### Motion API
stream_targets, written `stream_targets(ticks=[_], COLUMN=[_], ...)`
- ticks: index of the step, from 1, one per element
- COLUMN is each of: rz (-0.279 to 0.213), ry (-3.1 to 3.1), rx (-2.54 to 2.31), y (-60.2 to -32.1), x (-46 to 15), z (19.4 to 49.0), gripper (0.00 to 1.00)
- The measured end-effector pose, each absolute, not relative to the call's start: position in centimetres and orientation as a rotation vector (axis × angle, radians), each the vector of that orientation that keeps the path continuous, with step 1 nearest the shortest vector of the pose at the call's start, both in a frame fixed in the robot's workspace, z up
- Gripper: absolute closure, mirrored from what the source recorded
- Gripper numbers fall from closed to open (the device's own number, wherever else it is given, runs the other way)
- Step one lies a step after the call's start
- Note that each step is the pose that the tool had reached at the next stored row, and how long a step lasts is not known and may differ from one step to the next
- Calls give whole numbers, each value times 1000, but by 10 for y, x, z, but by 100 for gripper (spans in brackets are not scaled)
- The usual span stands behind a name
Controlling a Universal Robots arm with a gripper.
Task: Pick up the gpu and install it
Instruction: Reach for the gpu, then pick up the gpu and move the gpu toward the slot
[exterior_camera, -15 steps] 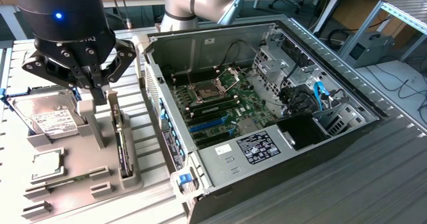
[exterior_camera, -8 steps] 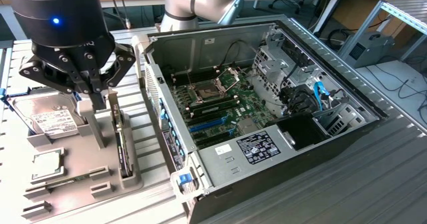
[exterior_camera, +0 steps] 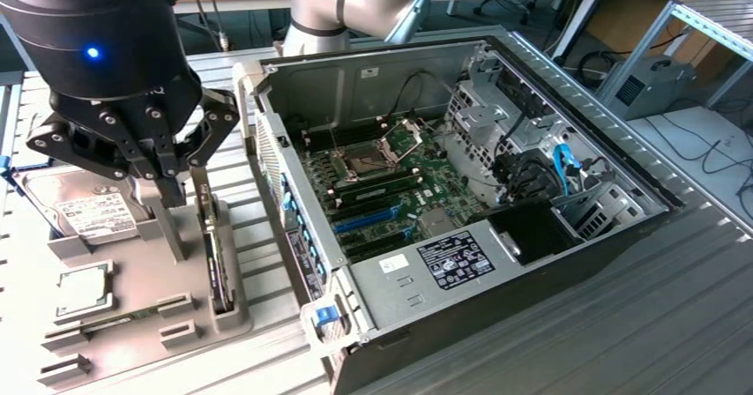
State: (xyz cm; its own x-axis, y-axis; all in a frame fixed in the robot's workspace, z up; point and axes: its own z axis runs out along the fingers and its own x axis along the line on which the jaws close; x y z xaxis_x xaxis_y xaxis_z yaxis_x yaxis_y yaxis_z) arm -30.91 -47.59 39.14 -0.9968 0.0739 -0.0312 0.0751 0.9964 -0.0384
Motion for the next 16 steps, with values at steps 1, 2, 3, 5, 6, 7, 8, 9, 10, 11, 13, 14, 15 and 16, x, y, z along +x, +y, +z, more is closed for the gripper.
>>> stream_targets(ticks=[1, 2, 3, 5, 6, 7, 8, 9, 10, 11, 13, 14, 15, 16], rz=[-62, -62, -62, -62, -62, -62, -62, -62, -62, -62, -62, -62, -62, -62], ry=[3109, 3109, 3109, 3109, 3109, 3109, 3109, 3109, 3109, 3109, 3109, 3109, 3109, 3109], rx=[116, 116, 116, 116, 116, 116, 116, 116, 116, 116, 116, 116, 116, 116], y=[-477, -477, -477, -477, -477, -477, -477, -477, -477, -477, -477, -477, -477, -477], x=[-309, -309, -309, -309, -309, -309, -309, -309, -309, -309, -309, -309, -309, -309], z=[391, 391, 391, 391, 391, 391, 391, 391, 391, 391, 391, 391, 391, 391], gripper=[89, 89, 89, 89, 89, 89, 89, 89, 89, 89, 89, 89, 89, 89])
